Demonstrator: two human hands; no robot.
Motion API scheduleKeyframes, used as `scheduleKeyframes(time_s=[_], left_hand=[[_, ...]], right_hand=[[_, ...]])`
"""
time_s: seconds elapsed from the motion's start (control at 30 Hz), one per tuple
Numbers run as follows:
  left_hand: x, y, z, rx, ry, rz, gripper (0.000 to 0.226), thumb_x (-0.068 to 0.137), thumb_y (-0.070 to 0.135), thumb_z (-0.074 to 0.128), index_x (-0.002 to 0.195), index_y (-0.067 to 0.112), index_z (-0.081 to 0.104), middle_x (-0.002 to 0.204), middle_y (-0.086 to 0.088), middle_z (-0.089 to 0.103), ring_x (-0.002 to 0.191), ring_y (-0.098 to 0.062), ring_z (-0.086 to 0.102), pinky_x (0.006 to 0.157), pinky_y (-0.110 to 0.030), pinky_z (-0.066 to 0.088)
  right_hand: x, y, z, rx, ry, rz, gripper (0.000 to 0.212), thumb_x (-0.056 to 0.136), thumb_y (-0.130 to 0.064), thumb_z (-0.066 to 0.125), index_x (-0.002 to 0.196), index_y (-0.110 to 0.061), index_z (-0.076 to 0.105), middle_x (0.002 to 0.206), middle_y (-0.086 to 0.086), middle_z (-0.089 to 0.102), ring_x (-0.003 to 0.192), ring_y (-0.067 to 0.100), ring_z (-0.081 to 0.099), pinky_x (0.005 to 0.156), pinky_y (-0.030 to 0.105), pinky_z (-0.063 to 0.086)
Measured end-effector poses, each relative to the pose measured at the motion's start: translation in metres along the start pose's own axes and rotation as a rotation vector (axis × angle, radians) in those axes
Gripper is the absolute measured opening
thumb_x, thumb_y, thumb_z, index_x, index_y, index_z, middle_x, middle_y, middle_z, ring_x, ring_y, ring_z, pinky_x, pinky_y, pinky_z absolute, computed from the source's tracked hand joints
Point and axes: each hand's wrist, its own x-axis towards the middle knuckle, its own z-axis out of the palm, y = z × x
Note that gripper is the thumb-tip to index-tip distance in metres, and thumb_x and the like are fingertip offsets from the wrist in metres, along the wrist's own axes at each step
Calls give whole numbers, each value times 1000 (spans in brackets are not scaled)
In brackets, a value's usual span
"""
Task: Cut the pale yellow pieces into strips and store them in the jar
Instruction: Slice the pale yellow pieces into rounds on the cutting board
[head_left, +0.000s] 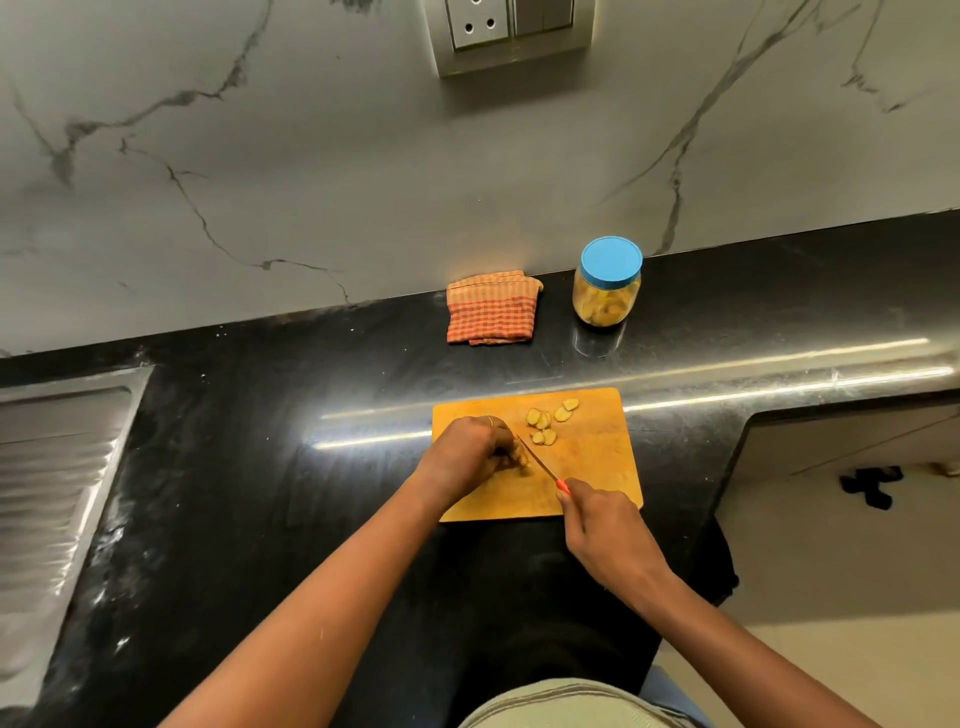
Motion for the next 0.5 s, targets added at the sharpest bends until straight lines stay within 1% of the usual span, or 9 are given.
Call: scheduleKeyframes(time_s=[0.1,0.23,0.37,0.5], left_hand=[[-2,0,2,-9,15,-3,22,88,15,70,109,13,74,115,-3,70,104,-17,64,91,-26,51],[-3,-1,4,-6,18,9,22,88,15,69,110,13,74,115,-3,70,105,-18,64,93,-27,50],[-2,-1,3,-7,22,35,20,88,16,70,106,11,76,112,-4,71,102,-19,65,90,-28,50],[-2,-2,4,-1,33,56,21,88,16,69,107,10,75,113,-6,71,103,-20,65,91,-30,52]], right_hand=[[-7,1,1,35,18,13,30,101,-30,46,120,-16,64,66,-6,62,53,7,57,48,24,48],[-5,0,1,36,30,16,30,101,-30,47,121,-15,63,69,-3,63,55,8,58,51,26,51],[-3,-4,5,6,14,6,31,102,-32,44,120,-17,63,67,-6,61,54,8,57,47,20,46],[-4,-2,8,-16,16,1,32,102,-33,42,121,-17,62,69,-5,61,55,8,56,47,20,44]])
